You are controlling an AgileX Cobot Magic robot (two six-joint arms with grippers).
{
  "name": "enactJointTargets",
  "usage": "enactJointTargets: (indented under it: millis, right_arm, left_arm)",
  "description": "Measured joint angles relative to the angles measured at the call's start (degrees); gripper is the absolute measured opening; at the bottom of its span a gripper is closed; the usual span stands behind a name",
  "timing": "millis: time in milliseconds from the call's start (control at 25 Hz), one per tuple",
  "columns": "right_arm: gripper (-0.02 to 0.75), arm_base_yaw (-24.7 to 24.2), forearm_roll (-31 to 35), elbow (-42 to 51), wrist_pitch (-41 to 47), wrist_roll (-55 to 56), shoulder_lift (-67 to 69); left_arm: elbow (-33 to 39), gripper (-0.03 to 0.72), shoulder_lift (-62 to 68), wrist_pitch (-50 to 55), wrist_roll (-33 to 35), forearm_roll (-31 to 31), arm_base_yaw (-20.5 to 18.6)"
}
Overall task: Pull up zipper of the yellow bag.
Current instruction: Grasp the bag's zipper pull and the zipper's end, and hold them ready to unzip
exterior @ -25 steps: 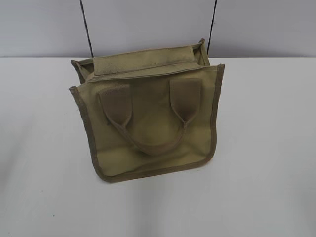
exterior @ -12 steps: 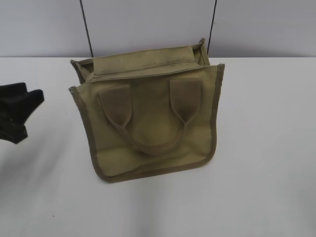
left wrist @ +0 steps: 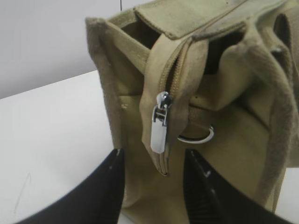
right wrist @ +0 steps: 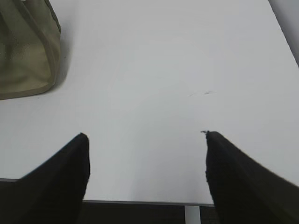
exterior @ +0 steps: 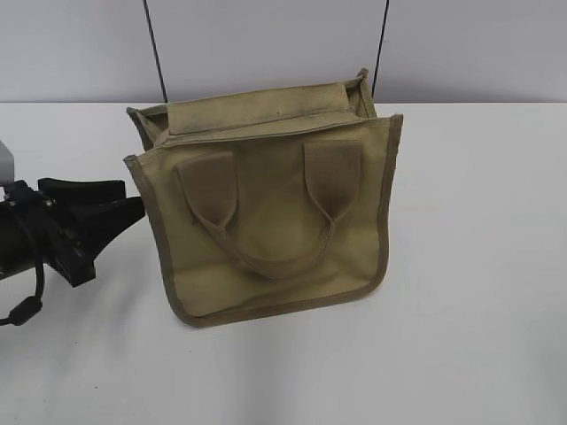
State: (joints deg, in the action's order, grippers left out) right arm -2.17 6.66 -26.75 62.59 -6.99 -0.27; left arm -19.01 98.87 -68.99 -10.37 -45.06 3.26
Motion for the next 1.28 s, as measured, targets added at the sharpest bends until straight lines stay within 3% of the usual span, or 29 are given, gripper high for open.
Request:
enactJointTargets:
  millis: [280, 560, 1280]
  right_arm:
    - [0.563, 0.0, 0.0, 0.0, 0.0, 0.0, 0.0]
    - [0.563, 0.0, 0.0, 0.0, 0.0, 0.0, 0.0]
    - [0.563, 0.0, 0.0, 0.0, 0.0, 0.0, 0.0]
  left_arm:
    - [-4.0, 0.32, 5.9, 0.0, -3.4, -5.5, 0.9]
    - [-8.6, 0.32, 11.4, -0.2, -4.0, -5.5, 3.0]
    - [-13.8, 0.278, 18.7, -0.4, -4.6, -4.6, 3.3]
